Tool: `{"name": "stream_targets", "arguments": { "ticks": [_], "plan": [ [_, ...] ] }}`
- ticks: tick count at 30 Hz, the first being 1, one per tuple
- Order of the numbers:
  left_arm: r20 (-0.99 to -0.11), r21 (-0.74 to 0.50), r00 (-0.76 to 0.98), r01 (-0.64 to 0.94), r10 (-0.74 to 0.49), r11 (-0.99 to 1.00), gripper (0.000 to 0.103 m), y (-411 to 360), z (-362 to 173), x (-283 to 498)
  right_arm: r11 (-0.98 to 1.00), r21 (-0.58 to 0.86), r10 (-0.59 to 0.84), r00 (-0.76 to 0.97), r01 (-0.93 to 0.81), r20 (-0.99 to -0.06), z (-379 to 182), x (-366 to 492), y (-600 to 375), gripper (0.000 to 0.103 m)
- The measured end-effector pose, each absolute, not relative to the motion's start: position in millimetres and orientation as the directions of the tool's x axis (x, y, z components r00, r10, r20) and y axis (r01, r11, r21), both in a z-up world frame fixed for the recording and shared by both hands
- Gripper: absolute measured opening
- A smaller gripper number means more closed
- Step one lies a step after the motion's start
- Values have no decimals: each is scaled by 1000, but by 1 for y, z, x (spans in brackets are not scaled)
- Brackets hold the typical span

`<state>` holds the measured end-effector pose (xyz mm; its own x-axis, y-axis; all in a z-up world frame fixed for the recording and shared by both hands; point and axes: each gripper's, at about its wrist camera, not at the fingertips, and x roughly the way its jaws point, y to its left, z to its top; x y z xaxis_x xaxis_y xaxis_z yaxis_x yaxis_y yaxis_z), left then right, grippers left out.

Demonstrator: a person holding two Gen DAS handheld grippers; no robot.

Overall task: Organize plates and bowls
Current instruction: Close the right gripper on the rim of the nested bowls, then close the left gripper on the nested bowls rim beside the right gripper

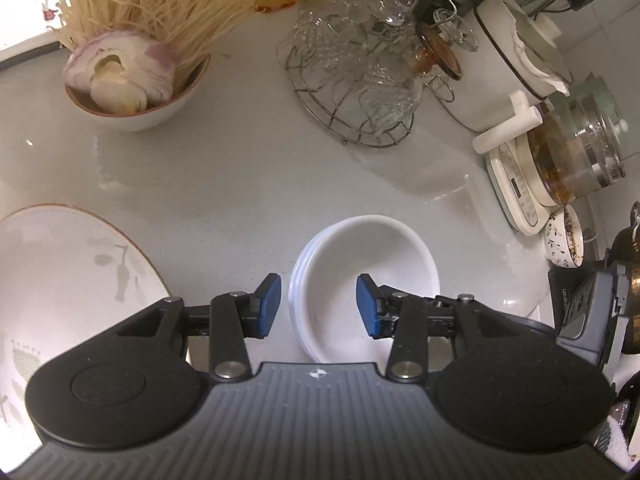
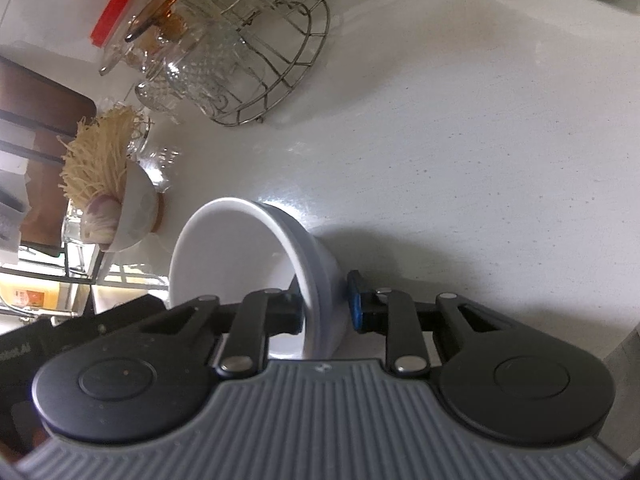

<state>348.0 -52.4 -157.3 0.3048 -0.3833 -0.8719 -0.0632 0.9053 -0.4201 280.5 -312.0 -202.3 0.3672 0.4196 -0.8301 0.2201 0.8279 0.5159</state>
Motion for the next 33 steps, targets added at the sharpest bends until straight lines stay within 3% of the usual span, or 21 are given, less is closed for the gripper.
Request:
{"name": "stream_targets", "arguments": {
  "ticks": [9, 19, 25, 33],
  "plan": [
    [-885, -409, 257, -28, -389, 912, 58, -74, -165, 352, 825, 507, 395, 388, 249, -833, -200, 271, -329, 23],
    [-897, -391, 215, 18, -386, 920, 59, -102, -178, 359, 825, 495, 367, 409, 272, -835, -196, 258, -344, 22],
    [-906, -385, 184, 23, -382, 923, 57, -113, -189, 360, 816, 503, 366, 418, 286, -832, -197, 251, -350, 22],
    [-904, -382, 197, 25, -379, 924, 46, -121, -193, 354, 817, 512, 366, 448, 265, -816, -190, 247, -359, 22]
  ]
}}
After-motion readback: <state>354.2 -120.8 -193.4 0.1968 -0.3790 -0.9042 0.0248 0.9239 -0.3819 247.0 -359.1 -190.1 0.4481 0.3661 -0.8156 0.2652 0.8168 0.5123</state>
